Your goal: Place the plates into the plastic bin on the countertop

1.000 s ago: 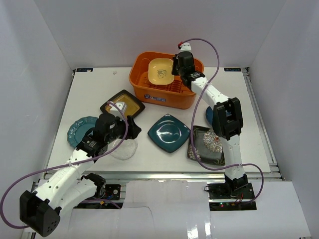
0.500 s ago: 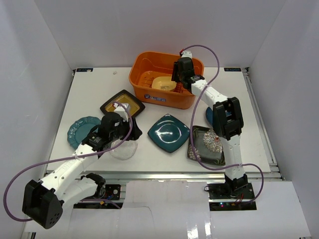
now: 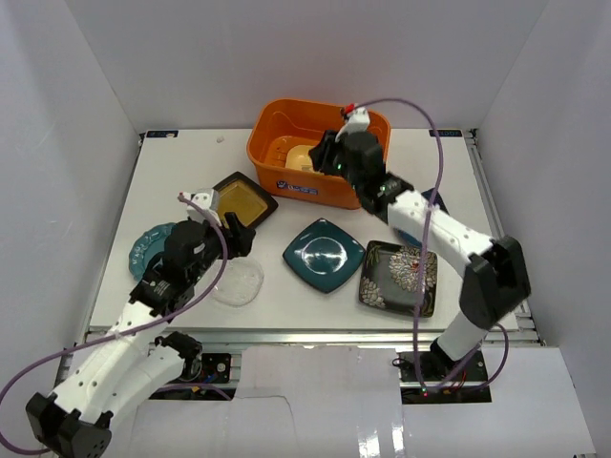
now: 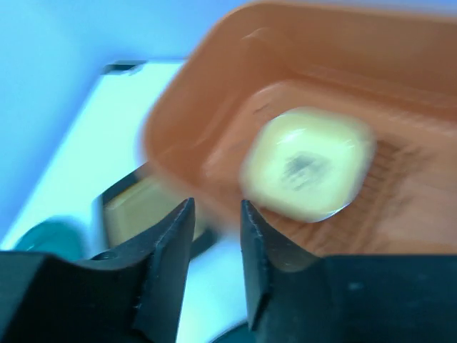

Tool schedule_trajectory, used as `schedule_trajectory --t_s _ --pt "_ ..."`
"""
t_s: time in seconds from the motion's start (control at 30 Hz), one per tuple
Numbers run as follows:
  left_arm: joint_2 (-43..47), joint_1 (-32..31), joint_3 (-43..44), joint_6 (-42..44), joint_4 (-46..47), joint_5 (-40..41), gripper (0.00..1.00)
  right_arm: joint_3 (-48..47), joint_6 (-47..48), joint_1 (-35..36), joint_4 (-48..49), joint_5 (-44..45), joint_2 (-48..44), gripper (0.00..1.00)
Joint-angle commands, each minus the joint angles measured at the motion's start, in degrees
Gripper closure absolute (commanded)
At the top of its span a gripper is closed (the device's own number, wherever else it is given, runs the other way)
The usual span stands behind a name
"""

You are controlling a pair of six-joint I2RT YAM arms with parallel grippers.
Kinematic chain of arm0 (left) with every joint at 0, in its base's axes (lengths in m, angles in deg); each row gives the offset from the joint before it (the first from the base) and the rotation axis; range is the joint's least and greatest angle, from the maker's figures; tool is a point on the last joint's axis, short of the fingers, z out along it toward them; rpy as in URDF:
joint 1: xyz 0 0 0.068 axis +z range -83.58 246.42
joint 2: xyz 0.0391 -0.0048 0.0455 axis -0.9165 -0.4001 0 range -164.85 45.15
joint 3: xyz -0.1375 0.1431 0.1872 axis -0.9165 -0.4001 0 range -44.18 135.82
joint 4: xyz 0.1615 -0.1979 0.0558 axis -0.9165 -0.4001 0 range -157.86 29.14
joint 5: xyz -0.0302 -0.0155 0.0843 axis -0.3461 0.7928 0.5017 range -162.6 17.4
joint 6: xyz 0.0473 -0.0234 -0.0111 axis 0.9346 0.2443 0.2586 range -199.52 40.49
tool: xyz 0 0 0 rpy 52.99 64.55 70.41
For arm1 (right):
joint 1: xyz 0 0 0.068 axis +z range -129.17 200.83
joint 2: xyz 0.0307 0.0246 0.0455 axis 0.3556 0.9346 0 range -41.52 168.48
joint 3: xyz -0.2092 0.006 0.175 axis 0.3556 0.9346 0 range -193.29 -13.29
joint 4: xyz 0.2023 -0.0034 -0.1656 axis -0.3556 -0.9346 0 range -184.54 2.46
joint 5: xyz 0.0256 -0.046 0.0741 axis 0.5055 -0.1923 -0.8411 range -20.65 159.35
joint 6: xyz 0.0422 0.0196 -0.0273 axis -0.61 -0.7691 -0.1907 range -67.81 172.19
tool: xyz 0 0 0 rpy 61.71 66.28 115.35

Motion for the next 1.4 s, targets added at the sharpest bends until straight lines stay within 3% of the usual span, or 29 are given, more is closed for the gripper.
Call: schedule_trajectory --t_s 0.0,0.03,0.07,0.17,0.3,0.37,0.5,0.83,1.0,1.07,1.17,1.37 --pt "5.9 0.4 3.9 0.0 1.3 6.6 0.27 18.0 -7.4 9.1 14.1 1.5 -8.3 0.63" --pt "6.9 0.4 4.0 0.4 1.4 9.2 0.26 21.6 -8.9 11.0 15.8 3.3 -11.2 0.73" --pt "8.0 0.5 4.0 1.1 1.3 10.6 0.25 24.7 -11.3 14.9 17.6 4.1 -12.5 0.75" --pt "11.8 0.4 1.9 0.6 1.4 15.9 0.19 34.8 -16.0 21.8 22.1 5.9 -15.8 0.74" --pt "14.5 0.5 -1.5 -1.0 1.2 15.9 0.14 40.9 -20.2 28.0 21.1 9.1 -15.6 0.44" --pt "13.7 0.5 -0.9 -1.0 0.9 14.9 0.13 40.5 -20.8 29.6 20.3 9.9 -12.5 0.38" --pt "12.7 0.5 -0.5 -0.5 0.4 13.8 0.08 36.7 -24.0 30.9 20.2 6.6 -5.4 0.36" --pt "13.9 0.5 -0.7 -0.5 0.4 11.3 0.08 29.8 -31.6 32.6 20.2 6.9 9.5 0.44" --pt "13.3 0.5 -0.8 -0.5 0.7 10.1 0.07 28.5 -31.6 32.5 21.0 6.7 11.5 0.67" --pt "13.1 0.5 -0.8 -0.4 0.7 10.1 0.07 29.2 -31.4 32.6 20.9 7.3 10.7 0.73" --pt "13.0 0.5 -0.8 -0.4 0.9 10.3 0.07 33.4 -31.0 32.4 20.9 9.3 6.6 0.89" --pt "13.4 0.6 -0.2 0.9 1.0 13.6 0.07 43.2 -23.8 32.0 20.7 11.4 -10.6 0.92"
